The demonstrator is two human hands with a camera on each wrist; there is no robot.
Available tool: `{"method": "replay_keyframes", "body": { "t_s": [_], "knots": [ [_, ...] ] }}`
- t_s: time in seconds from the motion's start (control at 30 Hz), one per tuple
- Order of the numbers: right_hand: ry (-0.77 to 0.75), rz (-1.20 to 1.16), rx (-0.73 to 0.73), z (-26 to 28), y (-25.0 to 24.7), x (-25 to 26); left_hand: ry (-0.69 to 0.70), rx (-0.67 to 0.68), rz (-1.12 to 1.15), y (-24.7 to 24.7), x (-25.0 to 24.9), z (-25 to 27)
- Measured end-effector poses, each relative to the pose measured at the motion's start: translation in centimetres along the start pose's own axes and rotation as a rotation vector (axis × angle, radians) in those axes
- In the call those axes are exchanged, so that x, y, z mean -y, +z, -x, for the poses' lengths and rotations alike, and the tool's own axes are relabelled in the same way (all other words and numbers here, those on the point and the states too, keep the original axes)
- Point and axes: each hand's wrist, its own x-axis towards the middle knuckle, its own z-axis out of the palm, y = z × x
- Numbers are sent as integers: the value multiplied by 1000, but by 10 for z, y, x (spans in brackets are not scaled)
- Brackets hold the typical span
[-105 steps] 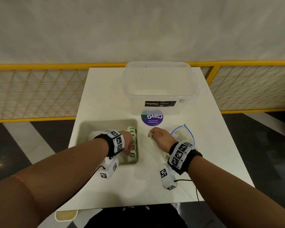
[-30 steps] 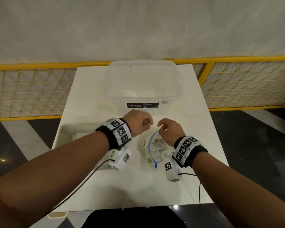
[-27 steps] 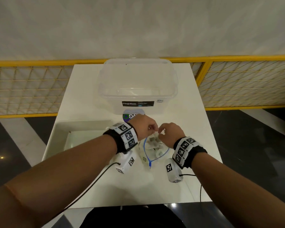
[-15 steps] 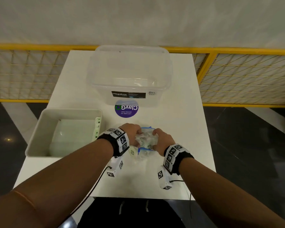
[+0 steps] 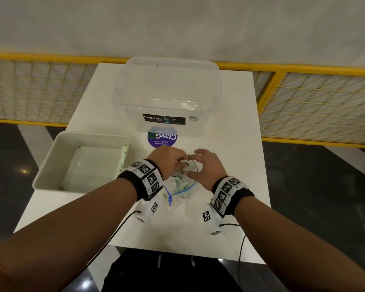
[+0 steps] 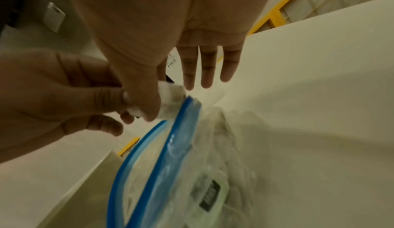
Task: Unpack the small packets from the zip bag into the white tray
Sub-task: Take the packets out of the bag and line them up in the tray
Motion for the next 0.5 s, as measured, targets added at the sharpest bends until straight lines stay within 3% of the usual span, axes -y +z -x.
{"method": "replay_keyframes", "body": {
  "t_s": [0.13,0.23,0.37,0.5],
  "knots": [
    [-27,-19,-68,0,-12,7,20,-57,85,-3,-16,-8],
    [57,55,7,4,-14,1,-128,75,-19,6,-13,-14],
    [85,106,74,7,-8,-8,-159,267,-177,30,-14,-15],
    [120,84,69,10,-7,-12,-204,257,-225,47,-12,-14]
  ]
}}
